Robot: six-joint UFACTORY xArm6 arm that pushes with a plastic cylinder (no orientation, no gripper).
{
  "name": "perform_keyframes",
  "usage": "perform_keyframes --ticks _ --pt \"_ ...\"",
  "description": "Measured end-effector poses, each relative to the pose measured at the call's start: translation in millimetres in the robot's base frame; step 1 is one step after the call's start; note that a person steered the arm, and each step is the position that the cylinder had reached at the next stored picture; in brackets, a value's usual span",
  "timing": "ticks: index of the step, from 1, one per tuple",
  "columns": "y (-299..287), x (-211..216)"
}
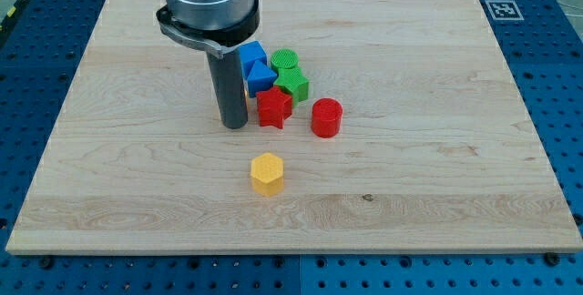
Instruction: Keep the yellow hexagon at the bottom center of the board
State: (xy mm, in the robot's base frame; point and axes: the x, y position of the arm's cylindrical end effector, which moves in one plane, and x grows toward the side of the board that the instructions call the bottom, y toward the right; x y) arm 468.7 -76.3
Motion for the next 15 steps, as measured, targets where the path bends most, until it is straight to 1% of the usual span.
perform_keyframes --ticks 3,5,10,12,13,15 --pt "0 31" --pt "28 33" --pt "22 106" --pt "21 102" --pt "12 84" --pt "12 77"
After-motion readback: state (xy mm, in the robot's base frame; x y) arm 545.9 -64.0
